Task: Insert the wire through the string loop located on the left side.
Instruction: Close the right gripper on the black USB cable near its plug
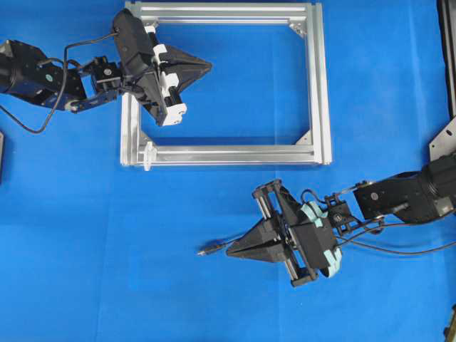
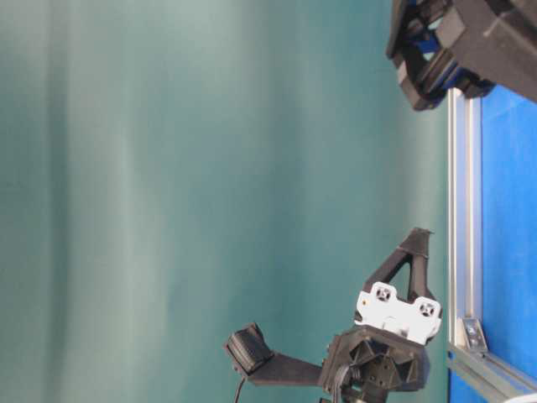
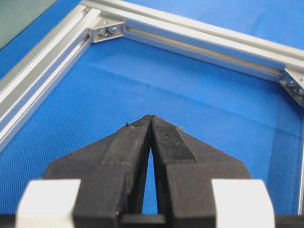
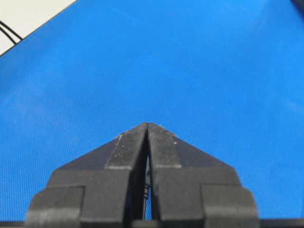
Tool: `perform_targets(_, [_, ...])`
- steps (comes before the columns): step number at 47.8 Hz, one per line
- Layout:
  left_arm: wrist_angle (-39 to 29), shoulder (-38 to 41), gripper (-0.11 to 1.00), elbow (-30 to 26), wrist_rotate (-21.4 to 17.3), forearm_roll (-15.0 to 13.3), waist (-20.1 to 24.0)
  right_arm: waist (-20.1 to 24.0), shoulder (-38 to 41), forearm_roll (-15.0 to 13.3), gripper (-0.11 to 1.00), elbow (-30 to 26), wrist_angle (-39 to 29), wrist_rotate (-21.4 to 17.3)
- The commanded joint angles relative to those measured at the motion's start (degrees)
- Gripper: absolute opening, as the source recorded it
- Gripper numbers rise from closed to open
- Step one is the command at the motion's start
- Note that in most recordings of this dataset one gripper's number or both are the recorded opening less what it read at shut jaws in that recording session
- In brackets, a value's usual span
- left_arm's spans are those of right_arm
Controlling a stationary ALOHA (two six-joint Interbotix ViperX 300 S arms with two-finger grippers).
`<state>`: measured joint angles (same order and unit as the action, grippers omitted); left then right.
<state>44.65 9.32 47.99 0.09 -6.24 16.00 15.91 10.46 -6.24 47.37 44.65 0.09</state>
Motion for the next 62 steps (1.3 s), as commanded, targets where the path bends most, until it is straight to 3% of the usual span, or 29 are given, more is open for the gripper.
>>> perform_targets(1, [-0.8,-2.2,0.0,-0.7,0.4,0.7,-0.1,-0.2,-3.1,0.2,0.01,-0.6,0.1,-0.4])
perform_targets(13, [-1.9,-2.2,0.0,-0.4,0.4,0.7,0.1,-0.2,-3.4,0.2,-0.02,-1.5,-6.5,-1.0])
perform_targets(24, [-2.0,-2.4,0.0,-0.1,0.5,0.7,0.2,-0.4,-3.4,0.2,0.0,-1.5,-7.0,-4.1])
perform_targets(30, [-2.1,-2.3,0.0,-0.2,0.6,0.7,0.2,-0.4,-3.4,0.1,0.2,-1.5,-7.0,-5.7])
perform_targets(39, [-2.1,-2.3,0.0,-0.1,0.5,0.7,0.2,-0.4,-3.4,0.4,0.76,-1.5,-6.9,-6.4])
perform_targets(42, [-2.2,-2.3,0.0,-0.1,0.5,0.7,0.3,-0.4,-3.4,0.5,0.9,-1.7,-6.9,-6.5])
perform_targets(54, [-2.3,-2.3,0.0,0.0,0.6,0.7,0.3,-0.5,-2.1,1.1,0.91,-1.7,-6.9,-6.5])
perform_targets(62, [-2.3,-2.3,0.0,0.0,0.6,0.7,0.3,-0.5,1.4,3.2,0.91,-1.9,-6.6,-6.5])
